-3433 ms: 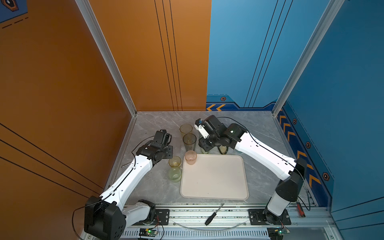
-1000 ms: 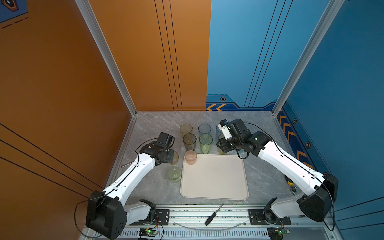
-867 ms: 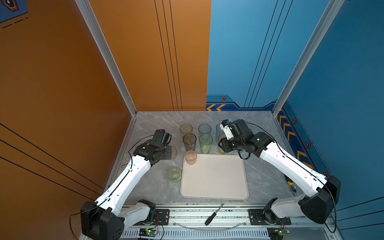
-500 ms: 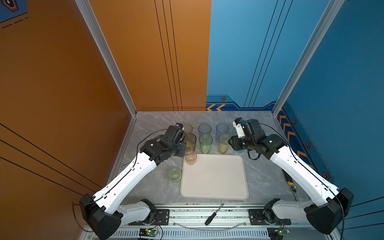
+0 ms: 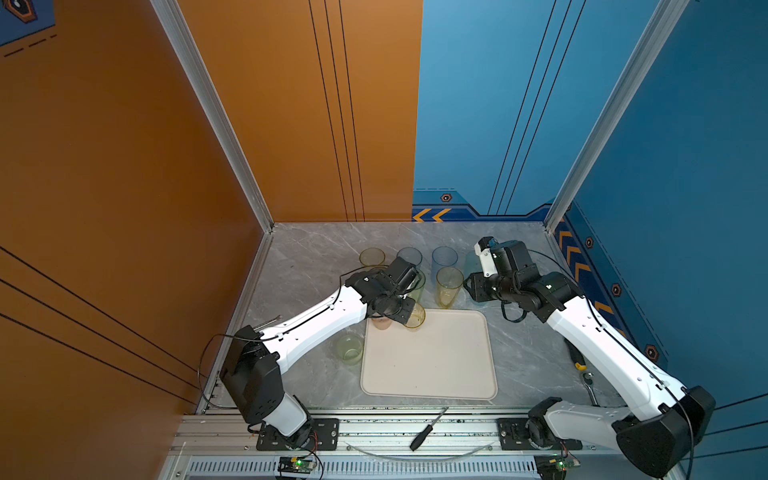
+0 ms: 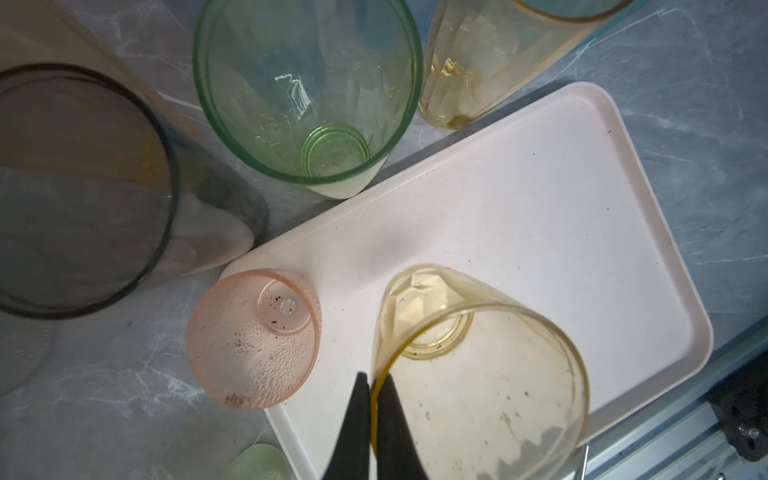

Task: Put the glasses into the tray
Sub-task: 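Carry small yellow cup with left gripper onto tray beside pink cup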

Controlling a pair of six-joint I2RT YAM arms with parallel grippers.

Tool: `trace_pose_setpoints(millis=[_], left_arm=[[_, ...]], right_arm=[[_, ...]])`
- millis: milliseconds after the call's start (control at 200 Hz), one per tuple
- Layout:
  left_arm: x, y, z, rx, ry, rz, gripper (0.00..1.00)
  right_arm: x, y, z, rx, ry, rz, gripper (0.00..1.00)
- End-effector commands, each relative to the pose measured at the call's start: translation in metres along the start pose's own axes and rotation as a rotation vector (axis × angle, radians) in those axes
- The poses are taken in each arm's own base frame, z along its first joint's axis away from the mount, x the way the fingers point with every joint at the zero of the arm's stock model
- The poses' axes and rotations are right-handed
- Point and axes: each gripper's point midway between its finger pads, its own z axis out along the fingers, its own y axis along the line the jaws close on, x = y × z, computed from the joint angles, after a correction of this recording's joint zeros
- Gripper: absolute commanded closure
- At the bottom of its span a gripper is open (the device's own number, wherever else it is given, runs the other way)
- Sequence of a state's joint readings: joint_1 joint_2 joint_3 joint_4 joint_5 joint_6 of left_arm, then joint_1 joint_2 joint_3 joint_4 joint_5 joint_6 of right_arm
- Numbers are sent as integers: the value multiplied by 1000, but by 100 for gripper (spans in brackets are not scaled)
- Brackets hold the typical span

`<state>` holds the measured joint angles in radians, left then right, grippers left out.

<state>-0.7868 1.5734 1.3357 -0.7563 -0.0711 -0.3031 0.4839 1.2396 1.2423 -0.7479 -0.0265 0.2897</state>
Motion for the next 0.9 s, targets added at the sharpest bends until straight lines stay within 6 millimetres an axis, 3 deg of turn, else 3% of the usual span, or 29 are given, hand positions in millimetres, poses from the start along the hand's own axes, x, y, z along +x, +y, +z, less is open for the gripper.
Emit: trace_pose_setpoints(millis=[0,325,896], left_arm=[[-14,-7,5,20,-45,16,100],[-15,5,39,-71,4,48,100],[-15,14,62,-79,45,31,100]], right_arm=[[6,-1,2,-1,21,18,60],[10,-1,10,0,47,16,60],[13,-1,24,0,84,14,60]])
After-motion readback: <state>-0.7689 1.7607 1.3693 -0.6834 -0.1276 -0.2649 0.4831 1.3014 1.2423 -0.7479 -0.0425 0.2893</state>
